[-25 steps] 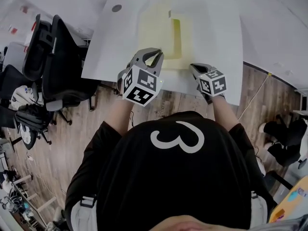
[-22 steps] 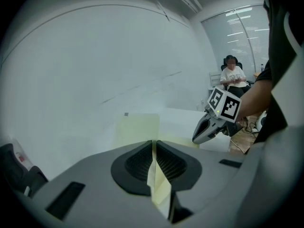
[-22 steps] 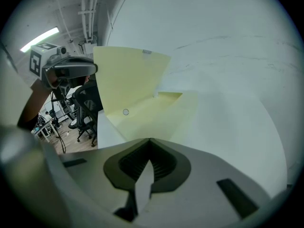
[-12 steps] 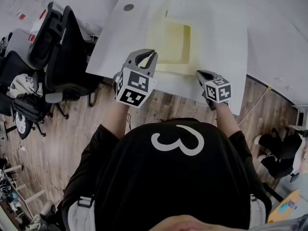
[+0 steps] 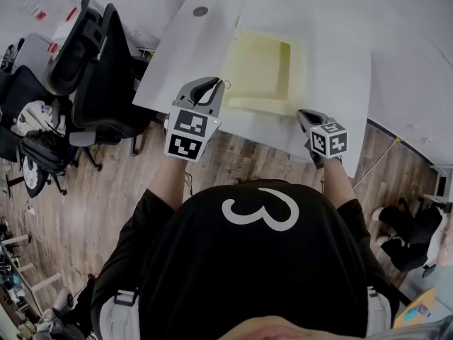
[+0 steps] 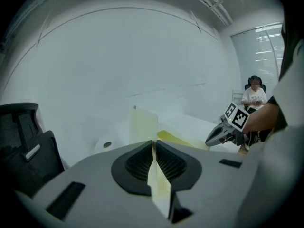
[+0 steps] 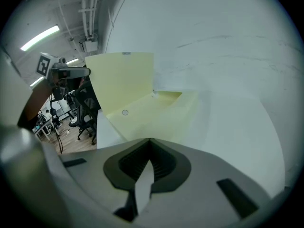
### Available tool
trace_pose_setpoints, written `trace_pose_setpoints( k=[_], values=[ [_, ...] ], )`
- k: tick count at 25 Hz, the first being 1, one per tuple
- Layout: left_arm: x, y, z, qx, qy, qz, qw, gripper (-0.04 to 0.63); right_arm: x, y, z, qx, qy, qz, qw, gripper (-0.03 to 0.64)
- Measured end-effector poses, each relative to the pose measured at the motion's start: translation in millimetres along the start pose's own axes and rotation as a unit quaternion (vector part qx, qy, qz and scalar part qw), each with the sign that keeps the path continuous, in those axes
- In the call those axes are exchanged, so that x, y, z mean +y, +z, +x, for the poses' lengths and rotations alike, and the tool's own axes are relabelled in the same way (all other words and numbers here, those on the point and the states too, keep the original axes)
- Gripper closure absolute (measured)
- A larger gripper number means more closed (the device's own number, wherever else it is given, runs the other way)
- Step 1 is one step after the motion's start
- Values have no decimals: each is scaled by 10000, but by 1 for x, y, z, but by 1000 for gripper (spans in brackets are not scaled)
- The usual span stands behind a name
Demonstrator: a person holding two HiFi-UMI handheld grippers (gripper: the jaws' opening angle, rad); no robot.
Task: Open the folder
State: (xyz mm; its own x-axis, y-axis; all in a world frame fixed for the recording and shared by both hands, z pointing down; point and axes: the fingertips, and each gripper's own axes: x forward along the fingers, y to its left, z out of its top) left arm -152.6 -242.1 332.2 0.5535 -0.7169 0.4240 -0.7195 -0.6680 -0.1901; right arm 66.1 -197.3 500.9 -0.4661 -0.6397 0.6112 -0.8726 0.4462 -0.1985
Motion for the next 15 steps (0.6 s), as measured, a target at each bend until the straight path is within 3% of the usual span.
trace_pose_setpoints(
  k=[4, 9, 15],
  values=[
    [13, -7, -5, -5, 147, -136, 9998, 568, -1, 1, -1, -15, 11, 51, 10000, 594],
    [29, -17, -12, 176, 471, 101, 9987, 568, -1, 1, 0, 57, 16, -32, 10000, 594],
    [48, -34, -18, 275, 746, -120, 9968, 567, -5, 0, -3, 36, 7, -16, 10000, 594]
  ],
)
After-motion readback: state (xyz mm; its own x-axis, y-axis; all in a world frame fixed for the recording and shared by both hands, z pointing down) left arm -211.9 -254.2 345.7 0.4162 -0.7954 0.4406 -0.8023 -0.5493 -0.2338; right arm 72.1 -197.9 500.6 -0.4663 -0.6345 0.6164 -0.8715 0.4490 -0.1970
